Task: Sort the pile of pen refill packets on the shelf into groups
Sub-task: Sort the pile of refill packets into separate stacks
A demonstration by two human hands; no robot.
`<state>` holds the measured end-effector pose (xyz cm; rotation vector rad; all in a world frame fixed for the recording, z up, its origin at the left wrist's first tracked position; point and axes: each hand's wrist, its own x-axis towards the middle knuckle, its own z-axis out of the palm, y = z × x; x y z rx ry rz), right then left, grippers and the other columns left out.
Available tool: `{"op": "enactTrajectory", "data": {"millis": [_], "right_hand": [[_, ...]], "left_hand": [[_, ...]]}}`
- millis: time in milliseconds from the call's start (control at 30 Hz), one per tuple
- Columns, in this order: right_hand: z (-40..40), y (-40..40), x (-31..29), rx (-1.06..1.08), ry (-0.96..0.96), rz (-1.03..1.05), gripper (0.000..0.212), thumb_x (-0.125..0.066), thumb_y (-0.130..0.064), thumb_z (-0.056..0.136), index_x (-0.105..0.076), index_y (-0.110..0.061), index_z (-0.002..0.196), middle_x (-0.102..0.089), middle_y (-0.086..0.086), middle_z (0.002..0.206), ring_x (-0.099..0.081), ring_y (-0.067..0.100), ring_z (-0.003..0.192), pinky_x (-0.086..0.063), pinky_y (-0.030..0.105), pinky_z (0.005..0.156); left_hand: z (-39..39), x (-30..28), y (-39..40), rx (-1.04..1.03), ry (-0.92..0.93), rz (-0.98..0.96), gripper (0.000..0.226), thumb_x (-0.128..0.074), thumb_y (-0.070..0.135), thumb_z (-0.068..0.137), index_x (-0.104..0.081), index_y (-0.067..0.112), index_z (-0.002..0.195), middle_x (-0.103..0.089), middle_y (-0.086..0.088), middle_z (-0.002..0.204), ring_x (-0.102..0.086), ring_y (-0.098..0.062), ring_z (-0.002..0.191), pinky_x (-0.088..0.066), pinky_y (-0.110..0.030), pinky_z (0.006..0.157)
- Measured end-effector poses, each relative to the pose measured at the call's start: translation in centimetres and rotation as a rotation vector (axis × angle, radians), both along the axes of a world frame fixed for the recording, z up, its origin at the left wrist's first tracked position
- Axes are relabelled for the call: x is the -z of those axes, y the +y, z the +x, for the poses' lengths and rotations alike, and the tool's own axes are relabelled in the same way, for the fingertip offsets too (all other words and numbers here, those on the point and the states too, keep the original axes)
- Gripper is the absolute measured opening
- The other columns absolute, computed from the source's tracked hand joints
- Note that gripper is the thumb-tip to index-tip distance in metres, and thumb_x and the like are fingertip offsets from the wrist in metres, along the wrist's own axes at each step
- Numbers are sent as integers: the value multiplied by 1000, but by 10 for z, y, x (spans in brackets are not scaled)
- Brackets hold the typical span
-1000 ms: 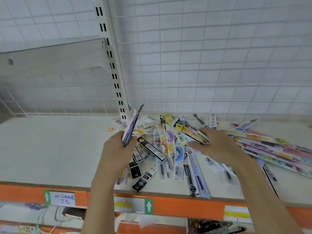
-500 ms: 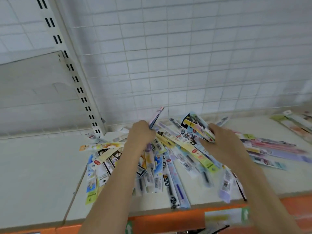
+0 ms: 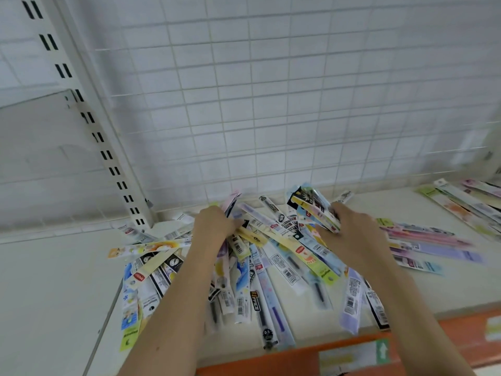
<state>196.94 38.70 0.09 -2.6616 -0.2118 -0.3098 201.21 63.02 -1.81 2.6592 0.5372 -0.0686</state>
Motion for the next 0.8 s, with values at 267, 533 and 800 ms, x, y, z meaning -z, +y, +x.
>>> {"op": "enactTrajectory", "data": {"millis": [267, 533, 800], "right_hand": [[-1, -5, -1, 7, -2, -6, 23, -58, -35, 90, -52, -17, 103, -54, -2, 69, -57, 25, 66, -46, 32, 58], [-5, -6, 1, 3, -55, -50, 27, -56, -31, 90, -50, -19, 114, -57, -2, 75, -52, 22, 65, -40, 28, 52], [4, -21, -4, -36, -99, 7, 15, -53, -21, 92, -50, -14, 106, -52, 0, 76, -49, 25, 68, -33, 30, 53]], "left_hand": [[0, -6, -1, 3, 59, -31, 32, -54, 31, 90, -49, 9, 67, -52, -6, 67, -58, -24, 67, -41, -24, 52], [-27, -32, 8, -24, -55, -263, 21, -48, 10, 85, -42, 8, 66, -43, -7, 55, -38, -18, 42, -30, -22, 43], [-67, -57, -39, 56, -252, -453, 26, -51, 32, 92, -55, 7, 86, -56, -8, 72, -49, -20, 61, -36, -27, 55]]}}
